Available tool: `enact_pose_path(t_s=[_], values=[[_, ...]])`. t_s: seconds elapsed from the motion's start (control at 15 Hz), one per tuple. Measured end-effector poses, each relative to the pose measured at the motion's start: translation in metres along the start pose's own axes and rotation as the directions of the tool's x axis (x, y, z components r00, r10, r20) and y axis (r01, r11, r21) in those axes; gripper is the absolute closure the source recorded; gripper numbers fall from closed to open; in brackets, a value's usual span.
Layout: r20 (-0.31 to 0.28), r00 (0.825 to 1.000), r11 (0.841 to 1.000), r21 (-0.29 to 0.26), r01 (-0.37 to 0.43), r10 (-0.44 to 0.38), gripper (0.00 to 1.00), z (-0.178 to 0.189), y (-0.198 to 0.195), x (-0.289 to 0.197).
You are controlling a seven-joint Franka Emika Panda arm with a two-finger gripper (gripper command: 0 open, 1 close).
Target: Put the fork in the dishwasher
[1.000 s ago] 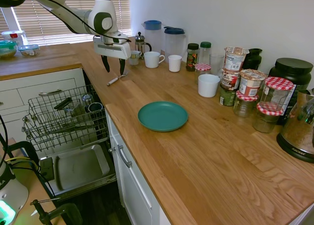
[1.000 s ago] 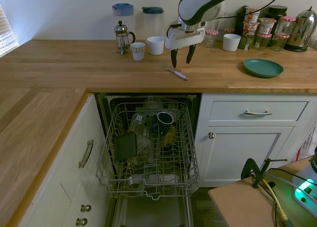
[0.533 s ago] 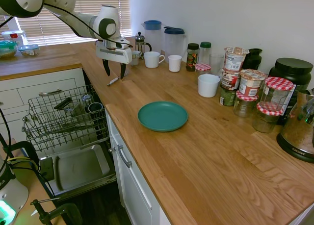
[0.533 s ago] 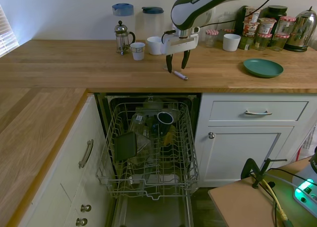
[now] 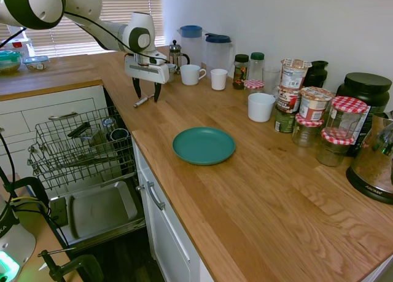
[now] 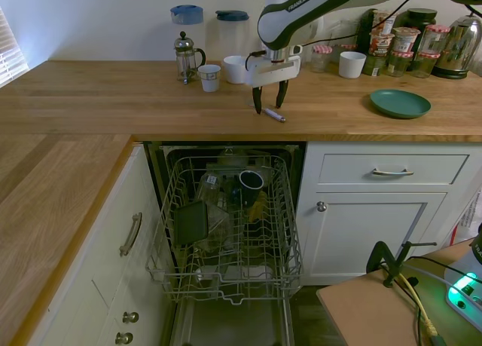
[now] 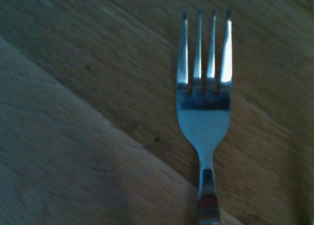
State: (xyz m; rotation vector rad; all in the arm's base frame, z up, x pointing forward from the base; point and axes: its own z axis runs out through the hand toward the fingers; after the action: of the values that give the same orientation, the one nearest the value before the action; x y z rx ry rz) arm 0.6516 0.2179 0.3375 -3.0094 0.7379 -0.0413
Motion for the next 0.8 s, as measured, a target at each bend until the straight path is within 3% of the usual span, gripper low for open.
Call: enact_pose_path(t_s=[0.8], values=[[-0.04,0.998,0.998,-0.035,-0.052,0.051,1.0,0.0032,-0.0105,-0.0088]])
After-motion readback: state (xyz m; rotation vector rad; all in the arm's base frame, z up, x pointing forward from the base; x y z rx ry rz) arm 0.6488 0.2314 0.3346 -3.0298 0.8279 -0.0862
